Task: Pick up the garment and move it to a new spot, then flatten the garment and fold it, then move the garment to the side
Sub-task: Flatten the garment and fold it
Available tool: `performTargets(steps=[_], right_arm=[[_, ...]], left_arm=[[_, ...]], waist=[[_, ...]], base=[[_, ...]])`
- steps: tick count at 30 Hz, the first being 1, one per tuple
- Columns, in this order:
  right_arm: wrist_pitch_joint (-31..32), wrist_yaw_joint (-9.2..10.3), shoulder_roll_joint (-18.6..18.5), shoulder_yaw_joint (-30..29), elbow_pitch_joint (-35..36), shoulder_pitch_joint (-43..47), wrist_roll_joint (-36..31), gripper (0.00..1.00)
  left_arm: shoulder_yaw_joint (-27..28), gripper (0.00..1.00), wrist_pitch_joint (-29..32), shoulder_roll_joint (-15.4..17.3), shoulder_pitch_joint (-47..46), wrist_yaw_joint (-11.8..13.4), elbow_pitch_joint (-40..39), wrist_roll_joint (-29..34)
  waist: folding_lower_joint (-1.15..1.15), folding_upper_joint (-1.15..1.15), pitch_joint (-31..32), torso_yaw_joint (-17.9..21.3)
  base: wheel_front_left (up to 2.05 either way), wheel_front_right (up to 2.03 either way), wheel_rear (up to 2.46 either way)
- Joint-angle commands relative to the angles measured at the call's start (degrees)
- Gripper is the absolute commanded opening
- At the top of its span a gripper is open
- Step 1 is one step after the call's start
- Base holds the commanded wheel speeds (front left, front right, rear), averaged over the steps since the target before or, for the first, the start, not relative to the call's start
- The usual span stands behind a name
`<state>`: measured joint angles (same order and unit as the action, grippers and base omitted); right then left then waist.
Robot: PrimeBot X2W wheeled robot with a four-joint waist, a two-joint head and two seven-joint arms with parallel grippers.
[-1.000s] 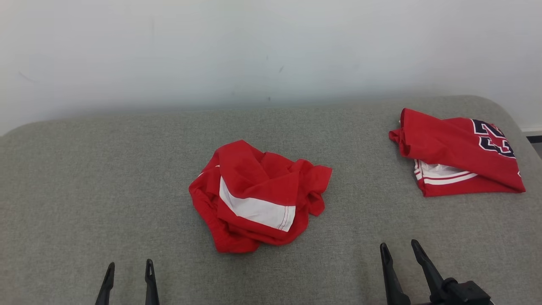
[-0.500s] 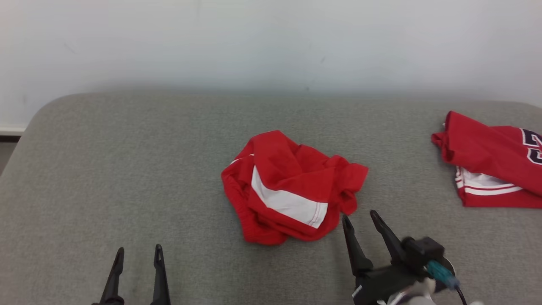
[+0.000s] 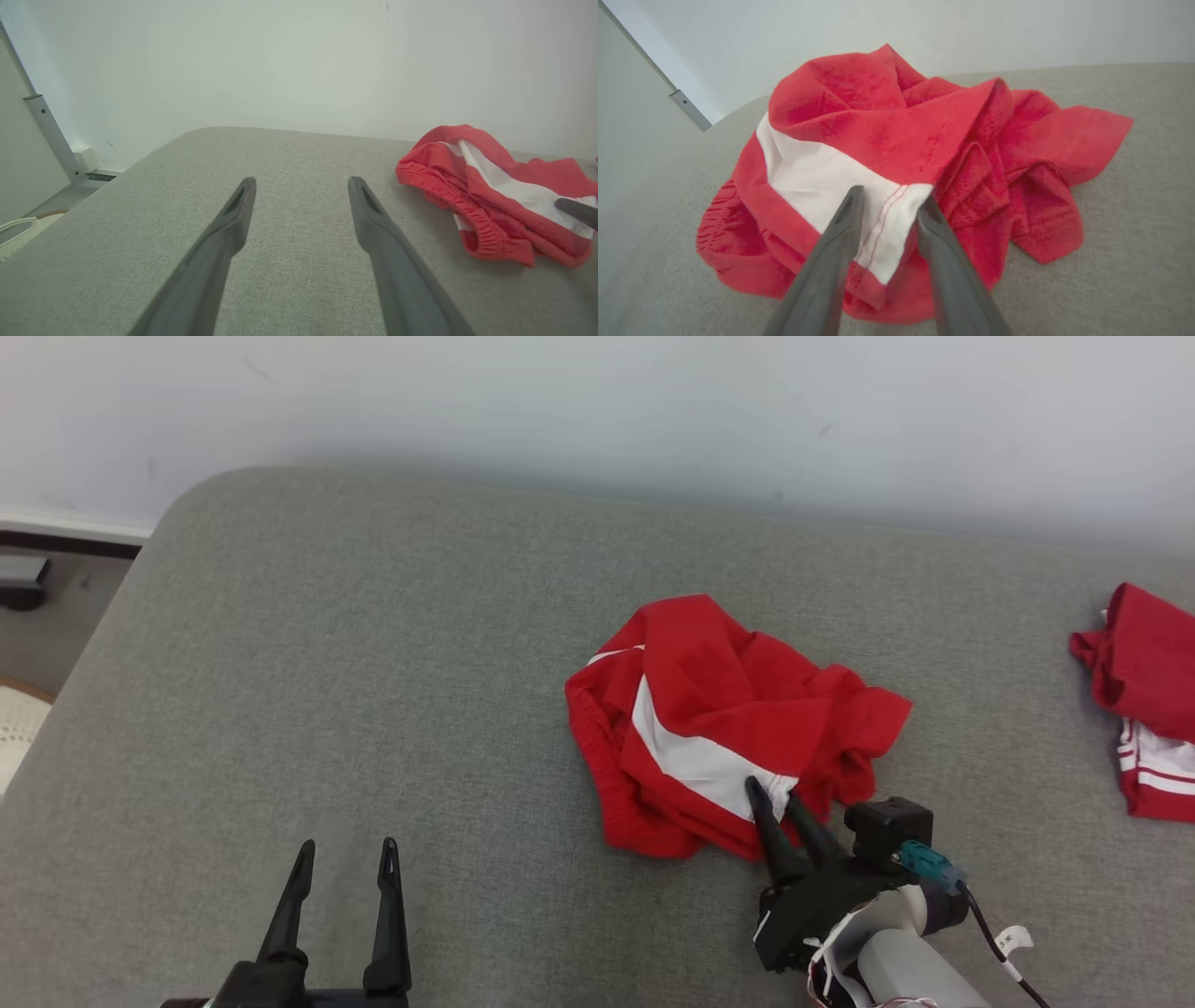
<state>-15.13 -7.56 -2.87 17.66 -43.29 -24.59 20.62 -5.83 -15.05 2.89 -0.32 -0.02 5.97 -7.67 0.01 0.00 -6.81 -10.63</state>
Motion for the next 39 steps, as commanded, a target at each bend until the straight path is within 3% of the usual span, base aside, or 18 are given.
performTargets(steps=[1, 7, 11, 18, 25, 30, 36, 37, 38, 39], right_arm=[[0.0, 0.11, 0.0, 0.3, 0.0, -0.5, 0.2, 0.00], [0.0, 0.11, -0.1, -1.0, 4.2, 1.7, -2.2, 0.00], [0.0, 0.11, -0.7, -1.9, 11.4, 5.7, -2.9, 0.00], [0.0, 0.11, -7.5, -0.5, 26.4, 16.3, -2.2, 0.00], [0.0, 0.11, -14.3, 0.6, 36.7, 26.5, -2.3, 0.00], [0.0, 0.11, -19.7, 5.2, 37.7, 31.2, -1.6, 0.00], [0.0, 0.11, -19.3, 5.5, 35.5, 30.7, 0.3, 0.00], [0.0, 0.11, -18.9, 5.2, 35.0, 30.4, 0.6, 0.38], [0.0, 0.11, -18.5, 5.2, 34.9, 30.0, 0.7, 0.55], [0.0, 0.11, -18.1, 5.2, 34.6, 29.7, 0.6, 1.00]], left_arm=[[0.1, 1.00, -0.2, 0.0, -0.8, -0.2, 0.2, -0.7], [1.7, 1.00, -0.2, 0.0, -0.5, -0.7, 0.7, -0.9], [2.5, 1.00, -0.2, 0.0, 0.0, -1.5, 1.1, -1.2], [4.2, 1.00, -0.2, 0.0, 0.2, -2.9, 2.0, -1.3], [5.2, 1.00, -0.2, 0.0, 0.5, -4.2, 2.5, -1.6], [5.3, 1.00, -0.2, 0.0, -0.4, -4.9, 3.0, -1.5], [5.4, 1.00, -0.2, 0.0, -1.4, -5.1, 3.2, -1.1], [5.4, 1.00, -0.2, 0.0, -1.5, -5.2, 3.3, -1.1], [5.3, 1.00, -0.2, 0.0, -1.7, -5.3, 3.4, -1.1], [5.3, 1.00, -0.2, 0.0, -1.9, -5.4, 3.5, -1.1]], waist=[[-0.01, 0.00, -0.8, -0.9], [-0.01, 0.00, -0.1, 0.6], [-0.01, 0.00, 1.0, 2.5], [-0.01, 0.00, 2.8, 6.7], [-0.01, 0.00, 2.7, 10.4], [-0.01, 0.00, 1.8, 12.0], [-0.01, 0.00, 0.9, 13.0], [-0.01, 0.00, 0.7, 13.2], [-0.01, 0.00, 0.7, 13.4], [-0.01, 0.00, 0.7, 13.5]], base=[[0.00, 0.00, 0.00], [0.00, 0.00, 0.00], [0.00, 0.00, 0.00], [0.00, 0.00, 0.00], [0.00, 0.00, 0.00], [0.00, 0.00, 0.00], [0.00, 0.00, 0.00], [0.00, 0.00, 0.00], [0.00, 0.00, 0.00], [0.00, 0.00, 0.00]])
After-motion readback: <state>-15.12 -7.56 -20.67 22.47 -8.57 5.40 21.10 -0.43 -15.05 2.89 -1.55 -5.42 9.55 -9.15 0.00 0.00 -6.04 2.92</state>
